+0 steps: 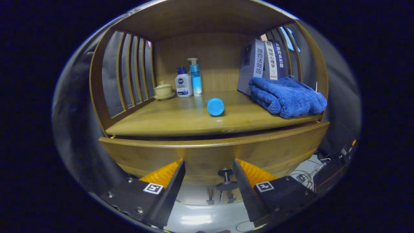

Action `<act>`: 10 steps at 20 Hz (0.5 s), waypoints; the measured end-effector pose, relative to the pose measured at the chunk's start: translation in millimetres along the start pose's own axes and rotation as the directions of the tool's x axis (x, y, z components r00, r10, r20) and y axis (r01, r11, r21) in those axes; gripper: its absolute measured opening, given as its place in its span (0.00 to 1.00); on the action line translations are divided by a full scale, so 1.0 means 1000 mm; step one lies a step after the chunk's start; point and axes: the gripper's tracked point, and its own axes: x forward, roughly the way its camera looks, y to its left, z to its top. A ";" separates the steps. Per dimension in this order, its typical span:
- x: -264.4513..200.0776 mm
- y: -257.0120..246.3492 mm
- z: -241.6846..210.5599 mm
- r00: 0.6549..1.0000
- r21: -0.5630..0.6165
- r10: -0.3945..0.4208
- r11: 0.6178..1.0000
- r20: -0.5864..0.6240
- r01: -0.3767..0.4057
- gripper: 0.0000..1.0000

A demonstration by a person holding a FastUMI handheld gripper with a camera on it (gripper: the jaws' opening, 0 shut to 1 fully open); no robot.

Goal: Pull open the drawer, take out the items inside it, and place them on the countertop above the cabinet.

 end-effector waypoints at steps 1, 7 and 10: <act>0.001 0.000 0.000 1.000 0.002 0.002 1.000 0.001 -0.002 0.88; 0.012 0.000 0.007 1.000 0.017 0.012 1.000 0.011 -0.012 0.88; 0.013 0.000 0.007 1.000 0.022 0.015 1.000 0.014 -0.015 0.88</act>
